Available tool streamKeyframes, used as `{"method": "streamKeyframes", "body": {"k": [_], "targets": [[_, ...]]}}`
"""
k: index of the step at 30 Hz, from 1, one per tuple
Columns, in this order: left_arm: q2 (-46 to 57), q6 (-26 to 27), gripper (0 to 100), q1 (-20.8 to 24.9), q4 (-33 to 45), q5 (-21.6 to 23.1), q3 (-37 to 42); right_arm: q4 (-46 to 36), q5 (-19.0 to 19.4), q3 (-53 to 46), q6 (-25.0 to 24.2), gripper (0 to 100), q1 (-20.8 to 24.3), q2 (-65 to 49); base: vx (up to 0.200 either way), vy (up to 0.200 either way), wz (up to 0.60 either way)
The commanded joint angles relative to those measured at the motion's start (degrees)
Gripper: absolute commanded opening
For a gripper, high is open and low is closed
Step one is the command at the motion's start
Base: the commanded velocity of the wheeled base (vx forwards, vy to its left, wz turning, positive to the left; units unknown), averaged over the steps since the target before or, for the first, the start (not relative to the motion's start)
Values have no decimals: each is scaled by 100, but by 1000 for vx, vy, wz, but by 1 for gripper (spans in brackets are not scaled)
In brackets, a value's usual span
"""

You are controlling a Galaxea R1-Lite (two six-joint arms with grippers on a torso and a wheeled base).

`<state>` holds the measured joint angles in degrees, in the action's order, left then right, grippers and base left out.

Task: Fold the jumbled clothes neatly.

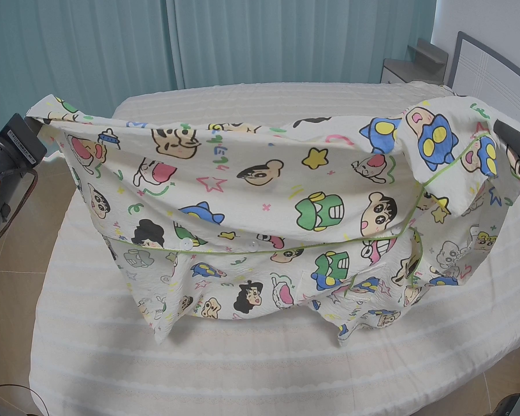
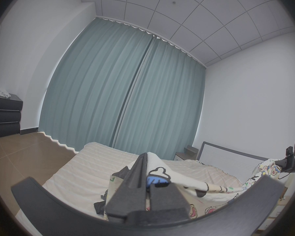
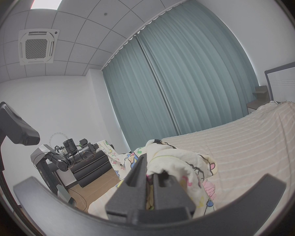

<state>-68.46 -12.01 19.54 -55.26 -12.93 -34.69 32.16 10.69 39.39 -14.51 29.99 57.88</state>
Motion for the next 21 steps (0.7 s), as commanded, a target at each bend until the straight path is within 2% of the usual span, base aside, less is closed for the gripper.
{"method": "streamKeyframes", "body": {"k": [1,12,21], "targets": [[70,-3,0,6,-2,-7,42,1,12,-89,9,0,7,-110,-200,0,0],[158,-12,0,6,-2,-7,174,-8,12,-195,0,0,7,-251,-200,0,0],[228,-56,0,164,-20,1,226,-17,12,-195,-8,0,7,-330,0,0,0]]}}
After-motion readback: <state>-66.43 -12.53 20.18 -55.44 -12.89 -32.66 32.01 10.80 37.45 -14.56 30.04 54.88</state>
